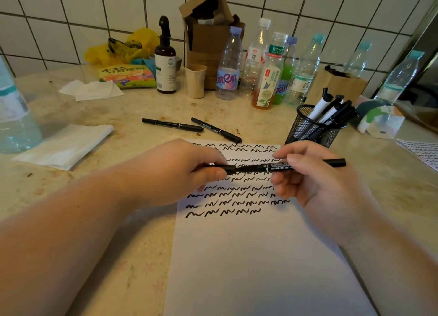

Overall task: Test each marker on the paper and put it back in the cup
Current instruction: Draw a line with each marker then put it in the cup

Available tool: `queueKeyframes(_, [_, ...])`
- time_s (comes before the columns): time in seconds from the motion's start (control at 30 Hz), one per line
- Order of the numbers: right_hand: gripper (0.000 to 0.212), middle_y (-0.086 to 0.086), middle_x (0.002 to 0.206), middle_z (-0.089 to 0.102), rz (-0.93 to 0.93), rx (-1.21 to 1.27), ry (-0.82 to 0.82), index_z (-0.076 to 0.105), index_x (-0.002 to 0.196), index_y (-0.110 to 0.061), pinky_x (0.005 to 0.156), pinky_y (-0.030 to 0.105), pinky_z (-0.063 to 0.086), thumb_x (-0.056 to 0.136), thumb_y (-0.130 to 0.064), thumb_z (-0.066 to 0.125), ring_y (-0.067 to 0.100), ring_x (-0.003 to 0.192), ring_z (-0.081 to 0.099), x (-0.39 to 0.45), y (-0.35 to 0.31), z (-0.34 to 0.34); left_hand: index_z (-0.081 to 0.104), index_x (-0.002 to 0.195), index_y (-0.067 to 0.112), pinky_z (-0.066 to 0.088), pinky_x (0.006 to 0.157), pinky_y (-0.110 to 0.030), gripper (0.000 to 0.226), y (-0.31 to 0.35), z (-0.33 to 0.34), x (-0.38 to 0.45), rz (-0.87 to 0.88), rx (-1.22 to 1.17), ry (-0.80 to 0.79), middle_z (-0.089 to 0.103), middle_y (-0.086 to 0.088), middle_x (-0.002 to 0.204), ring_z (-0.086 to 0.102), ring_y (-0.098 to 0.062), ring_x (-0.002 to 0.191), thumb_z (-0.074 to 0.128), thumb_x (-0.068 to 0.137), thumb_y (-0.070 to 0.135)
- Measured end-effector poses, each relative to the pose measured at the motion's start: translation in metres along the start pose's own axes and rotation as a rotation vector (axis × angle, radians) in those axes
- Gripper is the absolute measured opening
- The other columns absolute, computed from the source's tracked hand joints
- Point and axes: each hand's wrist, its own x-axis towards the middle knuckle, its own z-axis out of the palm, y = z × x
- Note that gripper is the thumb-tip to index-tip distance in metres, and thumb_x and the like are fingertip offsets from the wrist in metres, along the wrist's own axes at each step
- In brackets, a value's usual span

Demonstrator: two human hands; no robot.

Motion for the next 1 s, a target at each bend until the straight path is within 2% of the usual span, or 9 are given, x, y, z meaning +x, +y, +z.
queueKeyframes(0.07, [0.008, 0.017, 0.072, 0.072, 0.000, -0.022, -0.029, 0.075, 0.083, -0.020, 0.057, 0.031, 0.054, 0.081, -0.012, 0.076, 0.025, 0.062, 0.066, -0.001, -0.002, 0.001, 0.061, 0.109, 0.048, 0.052, 0.065, -0.029, 0.018, 0.001, 0.000, 0.000, 0.003, 0.004, 0.000, 0.067, 0.023, 0.084, 0.060, -0.003, 0.071, 0.051, 0.095, 0.049])
queueKeyframes(0.1, [0.011, 0.018, 0.074, 0.073, 0.000, -0.026, -0.041, 0.075, 0.082, -0.020, 0.057, 0.030, 0.056, 0.074, -0.016, 0.082, 0.026, 0.062, 0.068, -0.002, -0.002, 0.001, 0.061, 0.109, 0.048, 0.052, 0.065, -0.028, 0.018, 0.001, 0.000, 0.000, 0.004, 0.003, 0.003, 0.067, 0.024, 0.084, 0.060, -0.003, 0.072, 0.051, 0.095, 0.049])
queueKeyframes(0.2, [0.018, 0.020, 0.077, 0.075, 0.025, -0.028, -0.041, 0.077, 0.077, -0.018, 0.056, 0.027, 0.057, 0.061, -0.023, 0.078, 0.025, 0.061, 0.069, -0.002, -0.002, 0.002, 0.062, 0.108, 0.045, 0.051, 0.067, -0.026, 0.017, 0.002, 0.000, 0.000, 0.008, 0.004, 0.015, 0.067, 0.023, 0.084, 0.060, -0.002, 0.076, 0.052, 0.095, 0.048])
queueKeyframes(0.37, [0.018, 0.021, 0.075, 0.074, 0.080, -0.065, -0.027, 0.074, 0.085, -0.007, 0.048, 0.024, 0.053, 0.069, -0.013, 0.071, 0.021, 0.055, 0.066, 0.000, 0.004, 0.002, 0.062, 0.101, 0.041, 0.043, 0.065, -0.019, 0.013, 0.007, -0.001, 0.001, 0.014, 0.083, 0.026, 0.067, 0.016, 0.079, 0.058, 0.000, 0.075, 0.049, 0.099, 0.041])
queueKeyframes(0.57, [0.008, 0.008, 0.059, 0.063, 0.075, -0.138, -0.054, 0.069, 0.092, -0.005, 0.036, 0.019, 0.036, 0.092, -0.004, 0.061, 0.012, 0.043, 0.047, 0.000, 0.008, 0.007, 0.056, 0.088, 0.038, 0.037, 0.058, -0.020, 0.018, 0.010, 0.000, 0.001, -0.012, 0.149, 0.014, 0.064, 0.012, 0.075, 0.054, -0.003, 0.067, 0.044, 0.100, 0.042])
queueKeyframes(0.7, [0.009, 0.009, 0.060, 0.059, 0.130, -0.056, -0.080, 0.071, 0.088, -0.007, 0.034, 0.020, 0.031, 0.083, -0.012, 0.066, 0.013, 0.042, 0.039, -0.001, 0.007, 0.008, 0.053, 0.093, 0.038, 0.041, 0.061, -0.022, 0.015, 0.010, 0.001, 0.000, 0.011, 0.216, 0.037, 0.058, 0.012, 0.076, 0.052, -0.005, 0.071, 0.041, 0.101, 0.041])
queueKeyframes(0.83, [0.011, 0.010, 0.062, 0.058, 0.126, -0.036, -0.083, 0.072, 0.086, -0.010, 0.034, 0.020, 0.031, 0.079, -0.015, 0.066, 0.011, 0.041, 0.040, -0.002, 0.004, 0.008, 0.057, 0.106, 0.037, 0.040, 0.062, -0.020, 0.019, 0.011, 0.004, -0.001, 0.036, 0.249, 0.073, 0.055, 0.014, 0.078, 0.051, -0.003, 0.073, 0.039, 0.102, 0.042])
queueKeyframes(0.93, [0.007, 0.012, 0.064, 0.059, 0.108, -0.046, -0.092, 0.073, 0.086, -0.013, 0.037, 0.022, 0.034, 0.081, -0.017, 0.070, 0.014, 0.044, 0.043, -0.002, 0.003, 0.006, 0.057, 0.108, 0.039, 0.039, 0.060, -0.019, 0.018, 0.009, 0.005, -0.001, 0.028, 0.159, 0.043, 0.059, 0.013, 0.081, 0.053, -0.005, 0.074, 0.041, 0.102, 0.042])
queueKeyframes(1.0, [0.005, 0.016, 0.067, 0.061, 0.091, 0.060, -0.116, 0.073, 0.088, -0.012, 0.040, 0.024, 0.038, 0.084, -0.013, 0.071, 0.018, 0.047, 0.048, -0.003, 0.001, 0.005, 0.059, 0.105, 0.040, 0.045, 0.061, -0.024, 0.017, 0.006, 0.005, 0.000, 0.018, 0.055, 0.048, 0.062, 0.010, 0.079, 0.057, -0.008, 0.071, 0.043, 0.101, 0.044])
